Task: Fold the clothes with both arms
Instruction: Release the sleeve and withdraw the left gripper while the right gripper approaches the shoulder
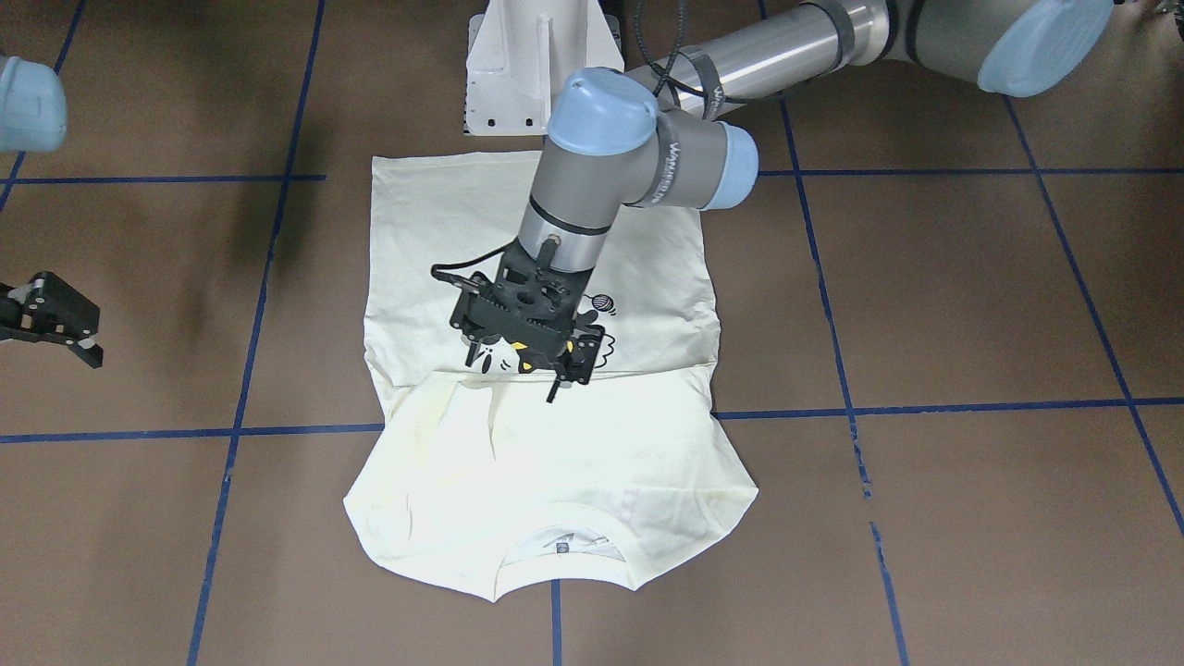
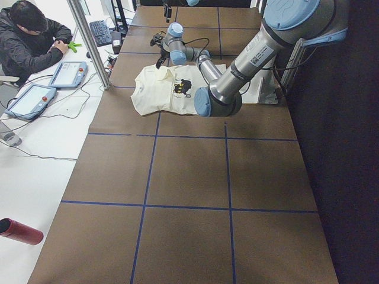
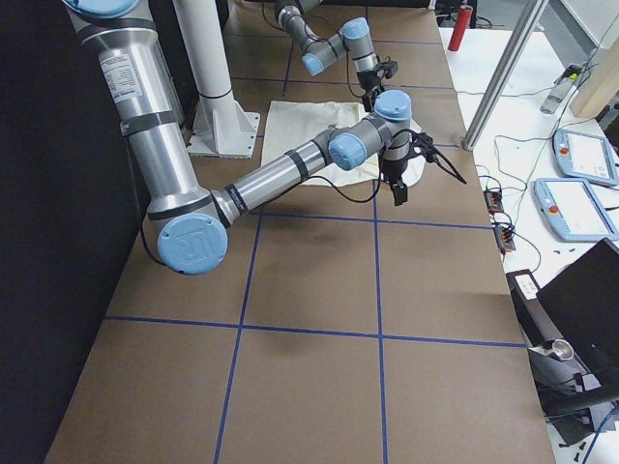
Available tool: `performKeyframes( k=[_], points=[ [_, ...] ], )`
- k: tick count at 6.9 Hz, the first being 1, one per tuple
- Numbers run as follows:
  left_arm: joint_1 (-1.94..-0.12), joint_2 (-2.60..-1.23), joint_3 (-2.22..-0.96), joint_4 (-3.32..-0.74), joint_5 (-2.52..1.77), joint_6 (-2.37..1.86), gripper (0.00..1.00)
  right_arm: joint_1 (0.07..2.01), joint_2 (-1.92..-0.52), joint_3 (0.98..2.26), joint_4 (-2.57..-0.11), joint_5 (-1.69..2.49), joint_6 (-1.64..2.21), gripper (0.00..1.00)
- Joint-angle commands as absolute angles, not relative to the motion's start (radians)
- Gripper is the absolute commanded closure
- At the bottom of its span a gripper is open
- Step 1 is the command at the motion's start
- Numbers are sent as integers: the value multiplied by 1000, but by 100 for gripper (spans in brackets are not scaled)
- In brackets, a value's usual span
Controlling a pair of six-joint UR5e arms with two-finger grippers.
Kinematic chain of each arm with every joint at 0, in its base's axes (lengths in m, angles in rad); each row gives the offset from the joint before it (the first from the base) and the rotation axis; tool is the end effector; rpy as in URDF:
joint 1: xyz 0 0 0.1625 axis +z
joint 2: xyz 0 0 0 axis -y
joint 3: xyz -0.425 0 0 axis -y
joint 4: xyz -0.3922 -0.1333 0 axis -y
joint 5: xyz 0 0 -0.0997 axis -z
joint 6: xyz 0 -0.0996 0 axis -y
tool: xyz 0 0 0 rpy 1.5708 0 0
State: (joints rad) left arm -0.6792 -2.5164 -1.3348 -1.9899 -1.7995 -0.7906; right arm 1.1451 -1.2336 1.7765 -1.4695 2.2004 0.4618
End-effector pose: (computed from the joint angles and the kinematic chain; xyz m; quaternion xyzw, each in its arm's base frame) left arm 0.5315 -0.5714 0.1071 0.2824 0.4603 0.1033 0.8353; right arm -0.1816 -0.5814 0.3654 0.1458 -0.3945 -0.0817 0.9036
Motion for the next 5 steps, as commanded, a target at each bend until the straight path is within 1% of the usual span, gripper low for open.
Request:
performKeyframes(
  k=[1, 3, 5],
  points=[
    [-783, -2412, -1418, -1905, -1882, -604, 0, 1034, -1130, 1744, -1480, 2140, 634, 0],
    [-906, -2321, -1440, -1905, -1945, -395, 0, 913, -1031, 1703, -1494, 2003, 656, 0],
    [-980, -2252, -1440, -1920, -1993, -219, 0, 787, -948, 1665, -1496, 1828, 653, 7]
  ],
)
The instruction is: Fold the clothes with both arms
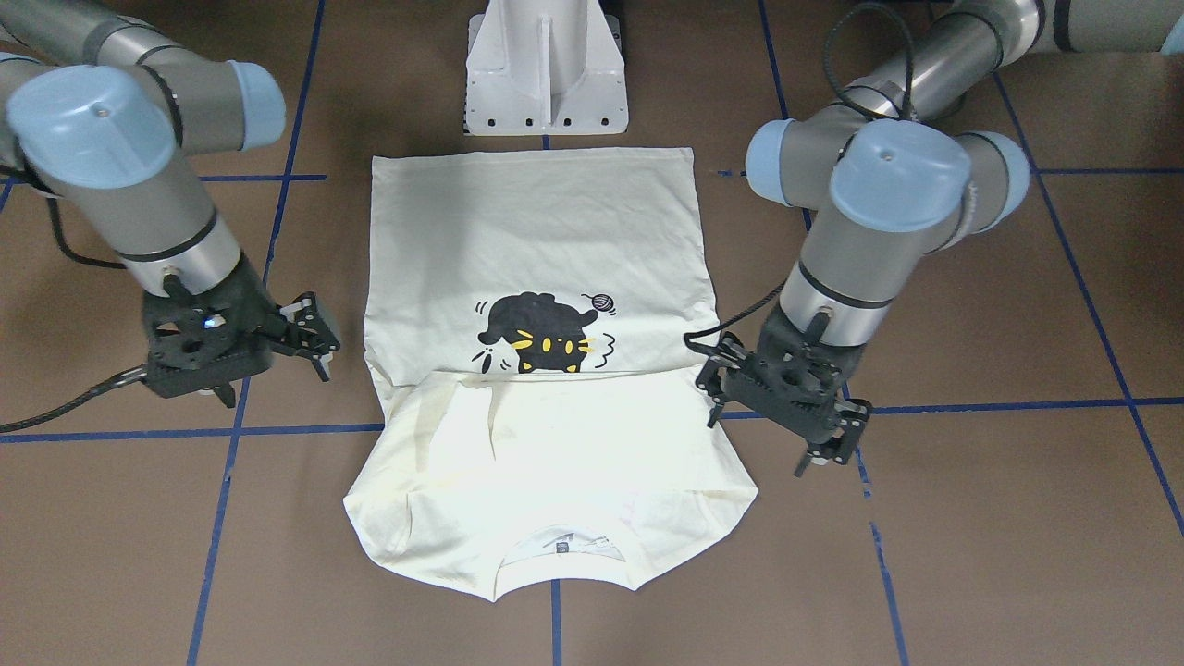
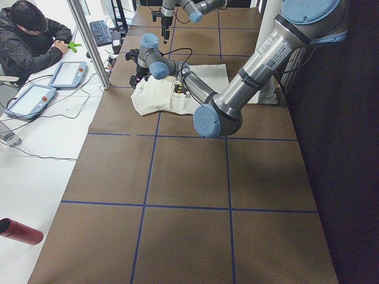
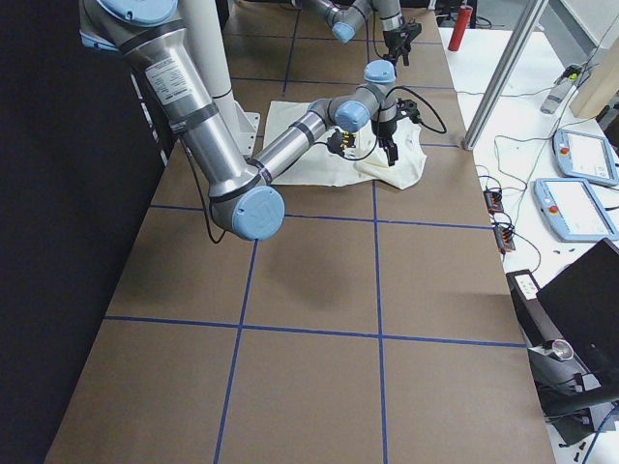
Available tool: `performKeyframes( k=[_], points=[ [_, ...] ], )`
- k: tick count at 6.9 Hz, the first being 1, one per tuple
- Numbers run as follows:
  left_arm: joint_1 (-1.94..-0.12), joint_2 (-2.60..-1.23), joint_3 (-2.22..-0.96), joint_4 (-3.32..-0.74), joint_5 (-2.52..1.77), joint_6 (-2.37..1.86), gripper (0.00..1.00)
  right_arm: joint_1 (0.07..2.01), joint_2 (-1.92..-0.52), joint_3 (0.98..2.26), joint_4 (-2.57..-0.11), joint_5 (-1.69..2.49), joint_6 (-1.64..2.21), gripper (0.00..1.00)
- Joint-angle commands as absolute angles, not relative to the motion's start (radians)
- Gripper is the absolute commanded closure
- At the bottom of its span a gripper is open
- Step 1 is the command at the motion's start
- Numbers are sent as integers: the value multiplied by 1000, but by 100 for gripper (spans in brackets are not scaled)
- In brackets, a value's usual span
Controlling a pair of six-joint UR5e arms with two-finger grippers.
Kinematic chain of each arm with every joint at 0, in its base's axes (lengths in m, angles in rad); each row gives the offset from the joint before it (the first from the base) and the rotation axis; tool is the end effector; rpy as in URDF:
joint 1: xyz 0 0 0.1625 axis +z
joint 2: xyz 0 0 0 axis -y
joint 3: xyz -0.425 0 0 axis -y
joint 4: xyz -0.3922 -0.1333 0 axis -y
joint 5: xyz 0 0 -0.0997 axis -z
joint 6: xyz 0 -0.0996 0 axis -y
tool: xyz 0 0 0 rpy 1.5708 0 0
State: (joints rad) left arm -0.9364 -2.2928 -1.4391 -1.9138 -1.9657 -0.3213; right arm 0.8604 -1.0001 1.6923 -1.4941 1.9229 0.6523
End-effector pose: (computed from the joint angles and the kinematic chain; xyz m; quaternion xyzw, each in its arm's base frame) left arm 0.3620 -0.6523 0.2377 0.3112 0.3584 0.2237 0.8513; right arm -0.3607 -0.5711 0.2677 0.1845 -0.3587 -0.0922 0.9104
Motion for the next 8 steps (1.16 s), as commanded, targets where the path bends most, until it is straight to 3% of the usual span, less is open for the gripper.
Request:
performKeyframes(
  k=[1, 6, 8],
  points=[
    [-1005, -2235, -1440, -1927, -1994, -186, 0, 726, -886, 1613, -1503, 1748, 652, 8],
    [-1011, -2223, -1442, -1927, -2009, -195, 0, 580, -671, 1383, -1574, 1522, 640, 34],
    [-1011, -2221, -1443, -1931, -2010, -196, 0, 569, -652, 1336, -1575, 1488, 565, 45]
  ],
)
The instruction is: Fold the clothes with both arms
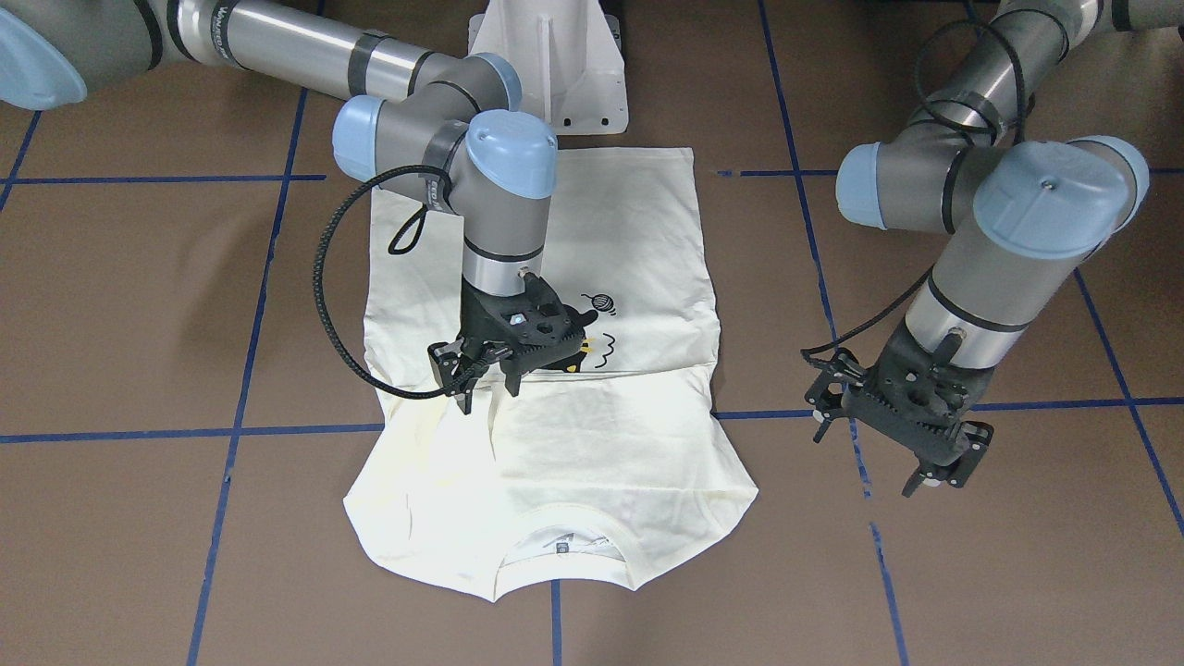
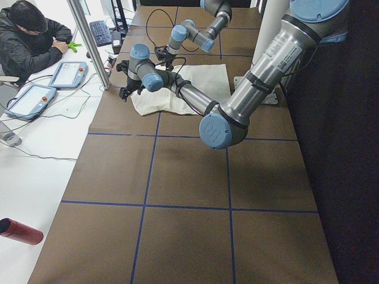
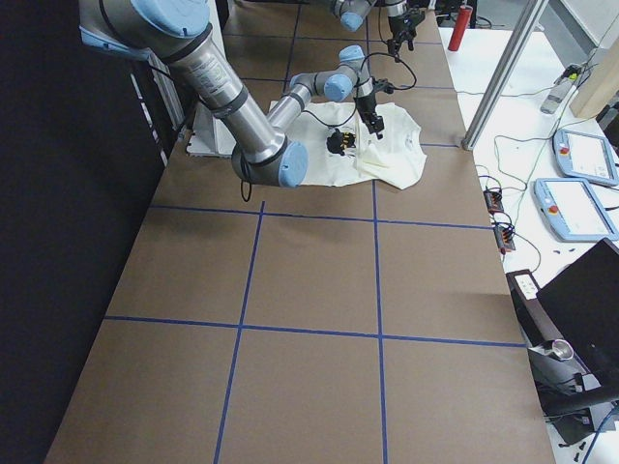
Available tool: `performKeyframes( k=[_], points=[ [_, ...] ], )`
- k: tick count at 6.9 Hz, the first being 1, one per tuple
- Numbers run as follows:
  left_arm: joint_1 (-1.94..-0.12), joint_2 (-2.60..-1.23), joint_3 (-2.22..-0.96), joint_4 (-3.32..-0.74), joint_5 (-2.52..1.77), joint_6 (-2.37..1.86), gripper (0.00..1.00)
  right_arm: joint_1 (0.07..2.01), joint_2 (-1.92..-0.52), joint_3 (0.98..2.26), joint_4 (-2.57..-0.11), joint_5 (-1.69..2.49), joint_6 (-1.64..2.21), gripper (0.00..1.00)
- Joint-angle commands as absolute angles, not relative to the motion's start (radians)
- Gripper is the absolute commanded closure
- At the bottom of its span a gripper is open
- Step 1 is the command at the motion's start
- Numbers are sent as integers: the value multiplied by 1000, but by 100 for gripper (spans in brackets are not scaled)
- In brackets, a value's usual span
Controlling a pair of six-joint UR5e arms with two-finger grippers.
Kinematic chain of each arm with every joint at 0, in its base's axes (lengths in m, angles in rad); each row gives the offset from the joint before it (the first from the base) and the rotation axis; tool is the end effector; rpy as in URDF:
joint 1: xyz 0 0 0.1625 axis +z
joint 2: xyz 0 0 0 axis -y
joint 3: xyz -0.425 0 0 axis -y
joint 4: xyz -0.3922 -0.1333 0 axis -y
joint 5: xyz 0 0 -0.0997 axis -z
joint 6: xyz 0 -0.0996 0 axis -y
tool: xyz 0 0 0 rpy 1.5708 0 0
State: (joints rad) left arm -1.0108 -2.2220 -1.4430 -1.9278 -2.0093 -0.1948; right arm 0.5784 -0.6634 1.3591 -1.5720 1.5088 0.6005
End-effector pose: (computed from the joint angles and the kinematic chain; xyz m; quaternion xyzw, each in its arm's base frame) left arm 0.3108 -0.6671 0.2850 0.3141 0.3362 0.2515 0.8515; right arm -0.5736 -0.5411 0.1854 0.2587 -0.2228 -0.1726 0.9239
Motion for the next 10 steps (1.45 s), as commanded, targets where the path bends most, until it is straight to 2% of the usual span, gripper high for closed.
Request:
performKeyframes(
  k=[1, 6, 8, 9, 10],
  points=[
    [-1011, -2221, -1443, -1931, -2010, -198, 0, 568, -663, 1336, -1575, 1483, 534, 46],
    [-1011, -2221, -1445, -1934, -2010, -212, 0, 565, -669, 1341, -1580, 1489, 497, 46],
    [-1011, -2218, -1450, -1934, -2010, -213, 0, 565, -689, 1345, -1582, 1489, 497, 64],
    [-1011, -2214, -1457, -1936, -2010, -218, 0, 565, -689, 1347, -1582, 1489, 497, 93],
    [-1009, -2207, -1463, -1939, -2010, -221, 0, 565, -686, 1348, -1582, 1489, 499, 100]
  ],
)
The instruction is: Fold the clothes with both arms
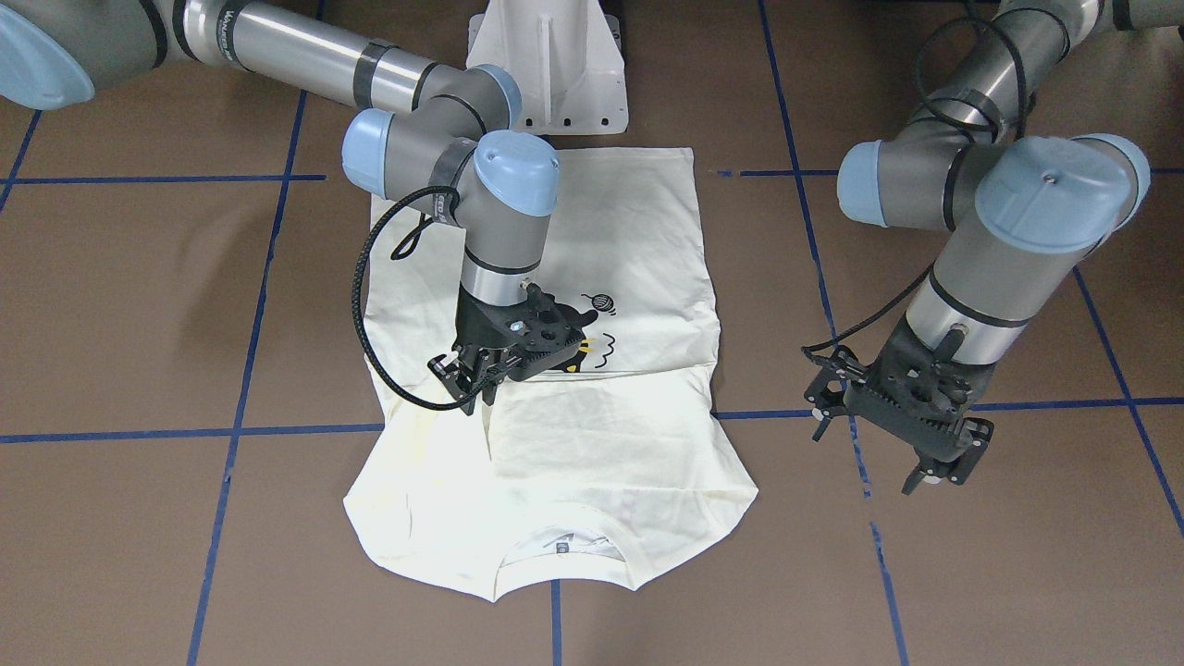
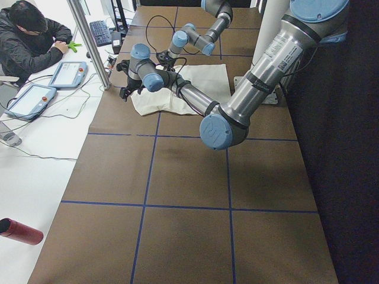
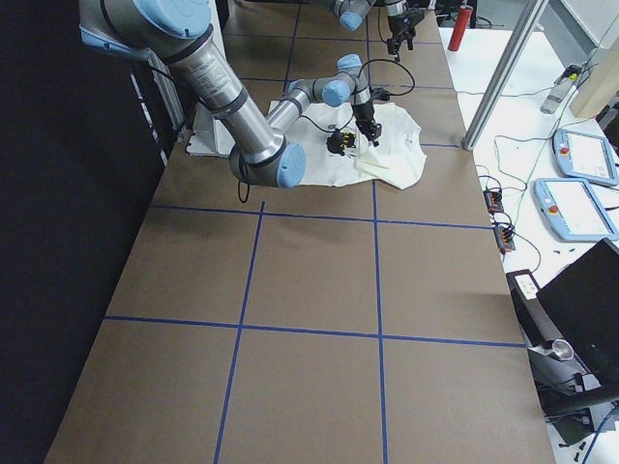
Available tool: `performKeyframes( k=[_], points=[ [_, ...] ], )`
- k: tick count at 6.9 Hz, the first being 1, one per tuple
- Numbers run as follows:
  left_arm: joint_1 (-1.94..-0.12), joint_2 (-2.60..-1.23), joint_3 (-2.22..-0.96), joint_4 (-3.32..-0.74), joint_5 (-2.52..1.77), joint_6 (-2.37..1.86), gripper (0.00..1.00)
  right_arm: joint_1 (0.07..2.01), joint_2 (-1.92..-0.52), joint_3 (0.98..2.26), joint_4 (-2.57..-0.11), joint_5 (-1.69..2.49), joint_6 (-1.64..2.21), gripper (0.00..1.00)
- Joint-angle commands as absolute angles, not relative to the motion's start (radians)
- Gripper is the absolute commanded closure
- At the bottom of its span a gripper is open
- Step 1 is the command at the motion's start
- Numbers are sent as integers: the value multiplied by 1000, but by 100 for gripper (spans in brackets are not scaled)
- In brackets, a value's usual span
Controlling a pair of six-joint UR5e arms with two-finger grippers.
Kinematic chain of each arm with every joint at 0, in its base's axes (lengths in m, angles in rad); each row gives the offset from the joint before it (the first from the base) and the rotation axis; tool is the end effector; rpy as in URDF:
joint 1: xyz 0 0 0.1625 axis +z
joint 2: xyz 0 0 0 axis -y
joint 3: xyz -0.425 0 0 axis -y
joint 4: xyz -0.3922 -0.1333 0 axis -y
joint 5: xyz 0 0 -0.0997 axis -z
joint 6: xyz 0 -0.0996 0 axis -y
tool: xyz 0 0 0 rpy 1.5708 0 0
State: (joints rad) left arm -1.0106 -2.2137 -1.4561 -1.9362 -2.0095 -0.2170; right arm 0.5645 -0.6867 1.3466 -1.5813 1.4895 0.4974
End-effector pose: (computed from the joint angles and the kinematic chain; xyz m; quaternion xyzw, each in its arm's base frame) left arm 0.3088 -0.6636 0.2838 0.3159 0.3414 0.2429 0.8512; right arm -0.5816 -0.5357 0.2103 0.2591 -0.1896 -0.2258 0.9197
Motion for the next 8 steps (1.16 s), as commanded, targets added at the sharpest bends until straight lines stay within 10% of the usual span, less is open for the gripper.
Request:
performKeyframes(
  k=[1, 8],
  points=[
    [-1009, -2207, -1465, -1939, -2010, -221, 0, 566, -690, 1354, -1580, 1488, 502, 100],
    [-1008, -2206, -1466, -1940, -2010, -235, 0, 618, -985, 1628, -1580, 1494, 532, 100]
  ],
)
